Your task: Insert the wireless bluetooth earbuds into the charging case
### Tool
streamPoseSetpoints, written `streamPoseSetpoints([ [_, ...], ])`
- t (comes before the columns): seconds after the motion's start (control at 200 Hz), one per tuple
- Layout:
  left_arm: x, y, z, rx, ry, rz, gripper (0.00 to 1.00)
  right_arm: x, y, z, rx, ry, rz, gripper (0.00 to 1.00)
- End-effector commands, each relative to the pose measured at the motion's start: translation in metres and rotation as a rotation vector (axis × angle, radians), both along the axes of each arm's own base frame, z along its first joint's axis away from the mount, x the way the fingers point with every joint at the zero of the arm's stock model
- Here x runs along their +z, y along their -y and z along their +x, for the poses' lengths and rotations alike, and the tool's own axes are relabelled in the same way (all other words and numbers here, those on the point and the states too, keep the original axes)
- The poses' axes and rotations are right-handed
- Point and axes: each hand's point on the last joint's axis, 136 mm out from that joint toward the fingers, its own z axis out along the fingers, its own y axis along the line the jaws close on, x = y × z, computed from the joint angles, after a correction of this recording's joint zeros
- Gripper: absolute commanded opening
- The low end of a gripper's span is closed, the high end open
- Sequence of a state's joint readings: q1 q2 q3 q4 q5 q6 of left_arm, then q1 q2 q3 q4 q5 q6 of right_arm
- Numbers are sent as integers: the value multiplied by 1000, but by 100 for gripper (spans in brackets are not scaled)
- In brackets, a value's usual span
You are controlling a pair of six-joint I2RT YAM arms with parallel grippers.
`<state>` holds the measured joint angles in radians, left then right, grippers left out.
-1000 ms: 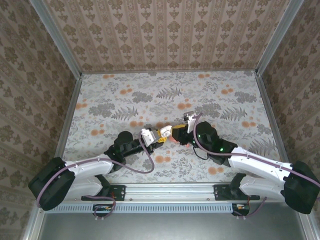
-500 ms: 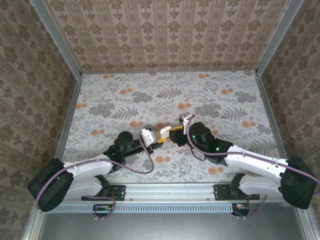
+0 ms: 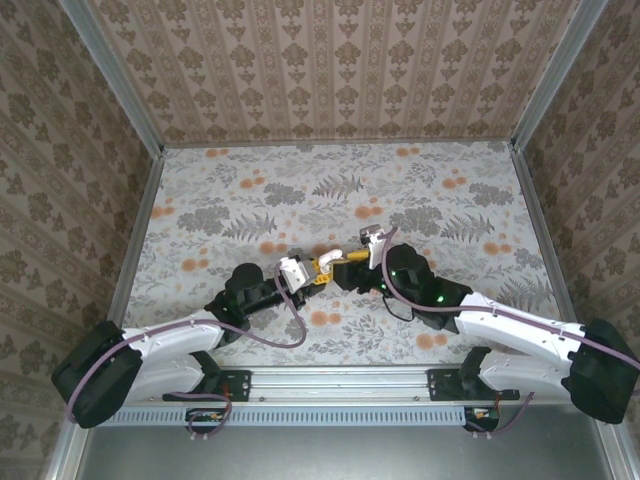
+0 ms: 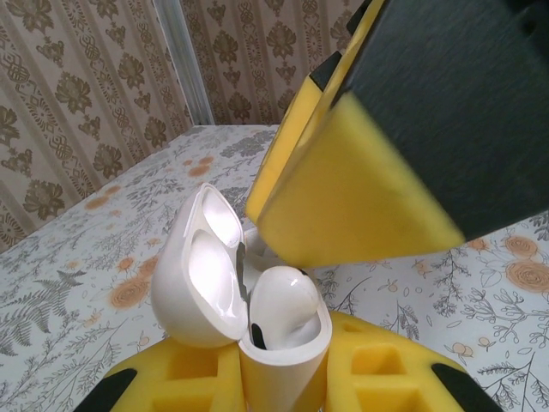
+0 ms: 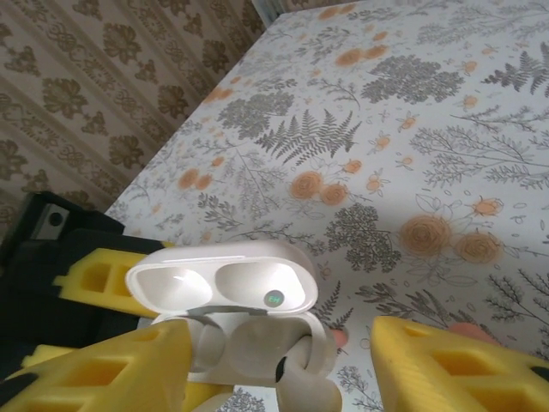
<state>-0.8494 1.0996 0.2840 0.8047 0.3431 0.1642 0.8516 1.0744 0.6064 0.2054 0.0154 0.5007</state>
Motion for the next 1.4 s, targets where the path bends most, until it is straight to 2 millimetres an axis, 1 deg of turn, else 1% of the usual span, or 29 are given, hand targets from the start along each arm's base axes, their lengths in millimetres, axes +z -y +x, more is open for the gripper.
streamPoseSetpoints([
  [0.0, 22, 2, -1, -7, 35, -62, 5, 20, 0, -4, 27, 22, 60, 63],
  [0.195, 23, 2, -2, -12, 29, -67, 5, 34, 8, -5, 31, 47, 92, 66],
  [0.395, 24, 2, -3, -17, 31, -72, 5, 36, 24, -3, 8, 52, 58, 69],
  [0.57, 25, 3, -3, -20, 32, -72, 5, 35, 46, -2, 1, 64, 21, 68],
  [0.645, 25, 3, -3, -21, 31, -72, 5, 35, 51, -6, 22, 55, 34, 65],
  [0.74, 25, 2, -3, -19, 31, -73, 5, 25, 57, -10, 26, 21, 23, 59],
  [0.825, 25, 2, -3, -19, 33, -74, 5, 9, 65, -11, -1, -24, 1, 54],
  [0.88, 26, 2, -3, -21, 33, -75, 5, -2, 68, -10, -17, -56, -11, 53],
  [0.975, 27, 3, -3, -24, 32, -78, 5, -16, 67, -11, -21, -109, -18, 52],
  [1.115, 28, 4, -3, -25, 33, -78, 5, -30, 55, -11, 19, -169, 1, 50],
  [1.21, 28, 4, -3, -24, 33, -77, 5, -33, 49, -10, 38, -184, 17, 50],
  [1.39, 28, 5, -2, -25, 32, -78, 5, -31, 40, -7, 65, -185, 58, 49],
])
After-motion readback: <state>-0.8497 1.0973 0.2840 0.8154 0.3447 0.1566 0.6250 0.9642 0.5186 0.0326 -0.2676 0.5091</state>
